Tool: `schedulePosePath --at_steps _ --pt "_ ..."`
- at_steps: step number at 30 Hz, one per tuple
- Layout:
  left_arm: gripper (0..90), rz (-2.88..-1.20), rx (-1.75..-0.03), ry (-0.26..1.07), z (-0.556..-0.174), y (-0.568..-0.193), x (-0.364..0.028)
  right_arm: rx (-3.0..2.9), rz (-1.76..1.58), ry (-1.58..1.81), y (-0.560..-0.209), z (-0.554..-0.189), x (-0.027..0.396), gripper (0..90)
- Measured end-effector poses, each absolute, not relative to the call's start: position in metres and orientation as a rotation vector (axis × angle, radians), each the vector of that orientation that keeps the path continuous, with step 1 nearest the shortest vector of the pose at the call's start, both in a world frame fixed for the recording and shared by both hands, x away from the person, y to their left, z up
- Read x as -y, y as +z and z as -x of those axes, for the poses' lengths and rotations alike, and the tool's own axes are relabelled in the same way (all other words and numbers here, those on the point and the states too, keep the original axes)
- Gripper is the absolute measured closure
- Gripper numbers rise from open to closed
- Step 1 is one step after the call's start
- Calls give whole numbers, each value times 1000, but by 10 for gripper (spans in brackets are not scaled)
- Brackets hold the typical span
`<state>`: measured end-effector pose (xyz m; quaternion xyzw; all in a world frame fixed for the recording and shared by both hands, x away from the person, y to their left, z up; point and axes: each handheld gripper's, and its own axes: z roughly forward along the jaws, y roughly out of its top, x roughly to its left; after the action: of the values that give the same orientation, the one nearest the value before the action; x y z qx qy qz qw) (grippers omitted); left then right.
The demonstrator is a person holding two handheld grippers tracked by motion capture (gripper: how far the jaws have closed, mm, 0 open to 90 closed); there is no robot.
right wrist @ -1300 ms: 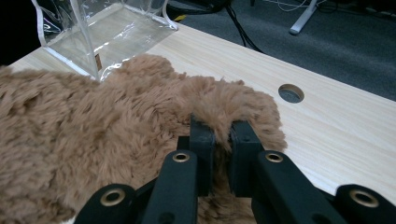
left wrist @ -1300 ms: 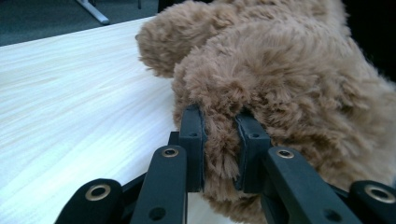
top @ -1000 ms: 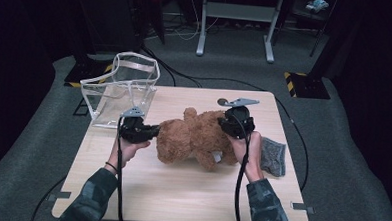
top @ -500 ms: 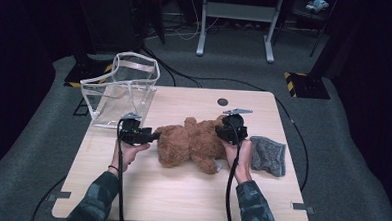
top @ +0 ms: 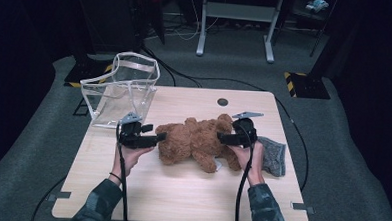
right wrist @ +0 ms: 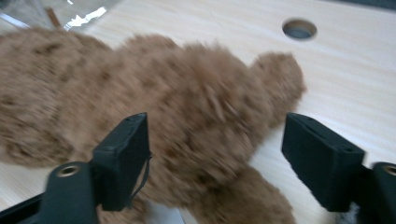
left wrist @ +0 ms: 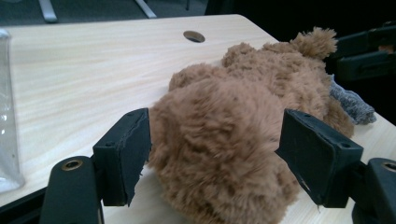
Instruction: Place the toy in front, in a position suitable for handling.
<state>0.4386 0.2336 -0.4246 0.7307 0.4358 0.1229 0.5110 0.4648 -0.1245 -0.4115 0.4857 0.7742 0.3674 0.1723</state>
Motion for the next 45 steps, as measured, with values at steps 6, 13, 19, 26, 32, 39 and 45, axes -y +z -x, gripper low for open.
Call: schedulePosePath --at_steps 6,13,19,26,32,39,45 --pt "228 -1800 -1005 296 -436 -423 -215 -2244 -1350 1097 -429 -467 128 171" --pt "299 -1937 -1023 346 -445 -442 -199 -2287 -1349 1078 -440 -477 113 297" --pt "529 -1953 -1023 344 -451 -452 -200 -2294 -1331 1083 -445 -476 111 613" --pt "618 -1964 -1024 348 -456 -451 -202 -2289 -1326 1094 -446 -471 106 741" --pt "609 -1961 -1039 343 -466 -450 -207 -2290 -1361 1084 -442 -466 101 740" --pt "597 -1961 -1058 360 -476 -450 -210 -2272 -1396 1084 -442 -462 96 736" --pt "538 -1922 -1062 350 -476 -450 -213 -2244 -1387 1083 -443 -464 96 680"
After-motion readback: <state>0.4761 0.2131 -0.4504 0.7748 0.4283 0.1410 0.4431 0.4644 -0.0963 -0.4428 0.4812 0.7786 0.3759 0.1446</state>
